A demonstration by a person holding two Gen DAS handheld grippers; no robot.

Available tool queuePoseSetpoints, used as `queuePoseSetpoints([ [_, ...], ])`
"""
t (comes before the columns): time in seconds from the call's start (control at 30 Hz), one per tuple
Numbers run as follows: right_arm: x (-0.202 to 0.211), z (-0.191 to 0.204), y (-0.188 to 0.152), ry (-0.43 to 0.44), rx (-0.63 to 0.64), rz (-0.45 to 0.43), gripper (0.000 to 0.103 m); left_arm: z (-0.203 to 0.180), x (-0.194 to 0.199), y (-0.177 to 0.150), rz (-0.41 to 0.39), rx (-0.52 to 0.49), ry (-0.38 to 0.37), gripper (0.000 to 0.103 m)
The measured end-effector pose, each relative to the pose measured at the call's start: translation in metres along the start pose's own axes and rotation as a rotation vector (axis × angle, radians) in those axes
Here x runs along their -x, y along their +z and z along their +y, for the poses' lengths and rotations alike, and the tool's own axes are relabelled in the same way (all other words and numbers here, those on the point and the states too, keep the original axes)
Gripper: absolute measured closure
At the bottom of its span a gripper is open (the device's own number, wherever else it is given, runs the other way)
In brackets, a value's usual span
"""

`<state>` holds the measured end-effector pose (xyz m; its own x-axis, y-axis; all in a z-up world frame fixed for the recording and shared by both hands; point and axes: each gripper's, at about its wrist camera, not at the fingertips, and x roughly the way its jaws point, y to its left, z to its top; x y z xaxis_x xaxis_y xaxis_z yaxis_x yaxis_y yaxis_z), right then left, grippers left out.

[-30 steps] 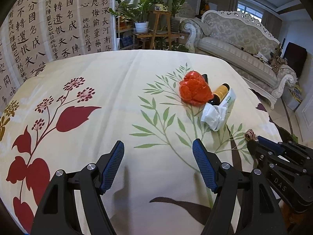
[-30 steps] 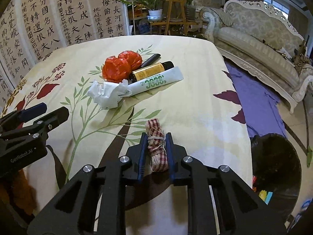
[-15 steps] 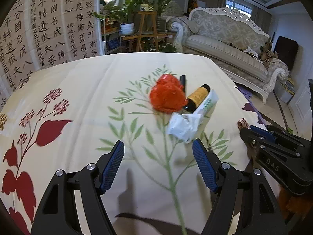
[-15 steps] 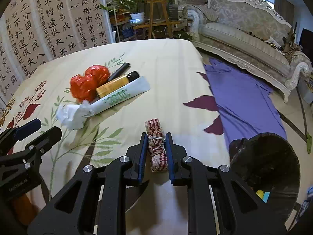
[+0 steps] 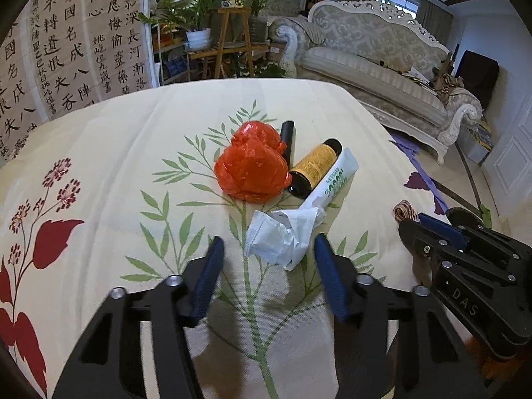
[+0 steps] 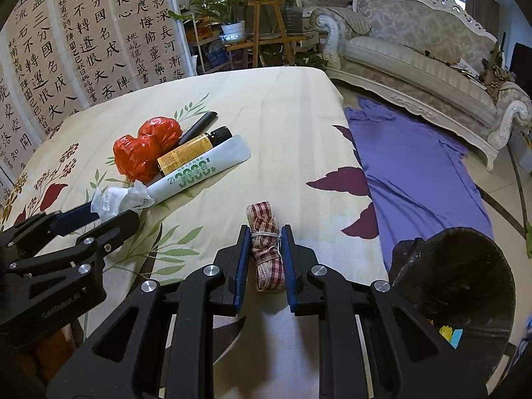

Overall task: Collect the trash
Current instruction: 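Grasp the white tissue with the left tool while the right tool holds the ribbon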

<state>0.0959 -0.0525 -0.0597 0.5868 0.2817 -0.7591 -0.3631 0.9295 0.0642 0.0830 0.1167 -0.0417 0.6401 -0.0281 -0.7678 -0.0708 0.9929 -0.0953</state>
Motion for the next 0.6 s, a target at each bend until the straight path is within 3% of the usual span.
queuePoseSetpoints([
  [0.2,0.000,0.000,0.000,-0.001,0.000,0.000,0.084,-0.003,0.001,-0.003,0.009,-0.019,-0.021,0.075],
  [0.6,0.010,-0.001,-0.008,-0.005,-0.007,-0.008,0.085,0.000,0.015,-0.016,-0.011,-0.012,-0.017,0.085],
])
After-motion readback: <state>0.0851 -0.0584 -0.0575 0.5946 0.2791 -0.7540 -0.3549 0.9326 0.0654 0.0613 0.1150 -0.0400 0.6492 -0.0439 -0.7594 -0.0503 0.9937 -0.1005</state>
